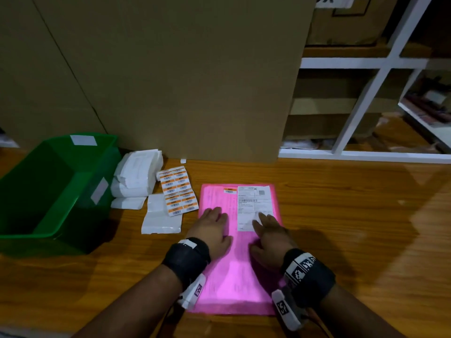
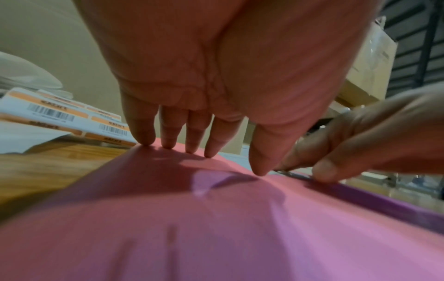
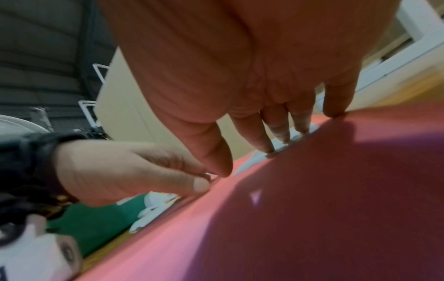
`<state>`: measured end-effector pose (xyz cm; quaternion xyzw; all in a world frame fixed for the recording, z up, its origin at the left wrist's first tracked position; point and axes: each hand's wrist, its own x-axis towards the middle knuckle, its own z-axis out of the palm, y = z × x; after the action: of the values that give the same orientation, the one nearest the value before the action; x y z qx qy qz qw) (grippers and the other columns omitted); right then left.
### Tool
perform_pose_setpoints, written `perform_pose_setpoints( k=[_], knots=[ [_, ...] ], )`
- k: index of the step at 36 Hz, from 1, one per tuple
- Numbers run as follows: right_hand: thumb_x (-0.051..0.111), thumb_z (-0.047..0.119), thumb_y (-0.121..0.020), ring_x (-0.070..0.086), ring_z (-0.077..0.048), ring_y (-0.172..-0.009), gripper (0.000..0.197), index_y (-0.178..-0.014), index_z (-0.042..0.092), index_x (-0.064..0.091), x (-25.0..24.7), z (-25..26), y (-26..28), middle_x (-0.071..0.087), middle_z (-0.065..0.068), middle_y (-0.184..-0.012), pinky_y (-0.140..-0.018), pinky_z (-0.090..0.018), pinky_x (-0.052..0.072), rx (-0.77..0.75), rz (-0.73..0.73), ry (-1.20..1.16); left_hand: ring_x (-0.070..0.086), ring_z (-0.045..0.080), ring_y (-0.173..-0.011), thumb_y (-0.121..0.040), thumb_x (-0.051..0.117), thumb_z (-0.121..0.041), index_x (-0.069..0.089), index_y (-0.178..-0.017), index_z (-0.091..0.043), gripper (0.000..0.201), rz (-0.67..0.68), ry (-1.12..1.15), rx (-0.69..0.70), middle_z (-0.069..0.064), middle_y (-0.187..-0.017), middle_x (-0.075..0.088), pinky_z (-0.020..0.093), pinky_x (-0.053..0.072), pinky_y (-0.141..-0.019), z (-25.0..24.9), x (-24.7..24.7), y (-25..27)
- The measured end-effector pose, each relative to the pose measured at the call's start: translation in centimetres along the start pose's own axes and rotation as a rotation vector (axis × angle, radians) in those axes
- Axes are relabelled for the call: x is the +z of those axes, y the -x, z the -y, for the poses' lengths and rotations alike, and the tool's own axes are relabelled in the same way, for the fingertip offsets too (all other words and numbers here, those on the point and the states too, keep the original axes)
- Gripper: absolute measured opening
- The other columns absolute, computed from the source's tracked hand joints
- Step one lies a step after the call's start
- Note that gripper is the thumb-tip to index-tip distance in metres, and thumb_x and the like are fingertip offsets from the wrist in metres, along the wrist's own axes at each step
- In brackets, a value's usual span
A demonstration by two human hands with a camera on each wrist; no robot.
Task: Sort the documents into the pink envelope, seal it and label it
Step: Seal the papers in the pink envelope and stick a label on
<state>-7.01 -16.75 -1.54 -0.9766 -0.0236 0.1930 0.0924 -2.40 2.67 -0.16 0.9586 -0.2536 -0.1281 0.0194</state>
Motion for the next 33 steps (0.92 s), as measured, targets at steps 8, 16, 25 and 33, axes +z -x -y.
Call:
perform_pose_setpoints(
  k=[8,16,25,33],
  knots=[
    [0.048,0.050,-0.092,0.005,-0.026,-0.152,0.074,-0.155,0.020,0.023,-0.3,-1.3,0.6,0.006,-0.007,-0.166,-0.121,-0.045,0.020,-0.031,-0.023,-0.104,0.032,0.027,-0.142,-0.097,0.048,-0.044,0.034,-0.148,-0.015,0.061,0.040,0.014,-0.030,0.009,-0.157,0.033,0.043,0.035,-0.116,-1.6,-1.8,-1.0],
    [0.052,0.054,-0.089,0.029,-0.031,-0.143,0.071,-0.150,0.023,0.036,-2.9,-1.8,-1.5,0.031,-0.010,-0.156,-0.115,-0.042,0.033,0.146,-0.086,-0.209,0.040,0.033,-0.133,-0.098,0.037,-0.053,0.038,-0.140,-0.016,0.056,0.096,-0.028,-0.147,0.011,-0.143,0.039,0.050,0.044,-0.105,-0.1,-3.5,-5.6],
    [0.070,0.043,-0.075,0.059,-0.015,-0.107,0.057,-0.128,0.025,0.062,-3.9,-3.7,-2.0,0.057,0.001,-0.134,-0.083,-0.024,0.052,0.271,-0.142,-0.577,0.032,0.041,-0.136,-0.089,0.047,-0.054,0.047,-0.121,-0.026,0.043,0.109,0.008,-0.331,0.016,-0.143,0.034,0.053,0.038,-0.108,-0.4,-2.1,-4.7],
    [0.070,-0.006,-0.077,0.063,-0.022,-0.112,0.037,-0.096,0.025,0.072,-2.0,-5.4,-1.3,0.065,-0.005,-0.127,-0.088,-0.030,0.056,0.089,-0.113,-0.986,0.053,0.032,-0.127,-0.087,0.063,-0.040,0.051,-0.139,-0.033,0.054,0.063,0.414,-0.415,0.008,-0.146,0.049,0.041,0.052,-0.101,0.6,-2.6,-4.7]
  ],
)
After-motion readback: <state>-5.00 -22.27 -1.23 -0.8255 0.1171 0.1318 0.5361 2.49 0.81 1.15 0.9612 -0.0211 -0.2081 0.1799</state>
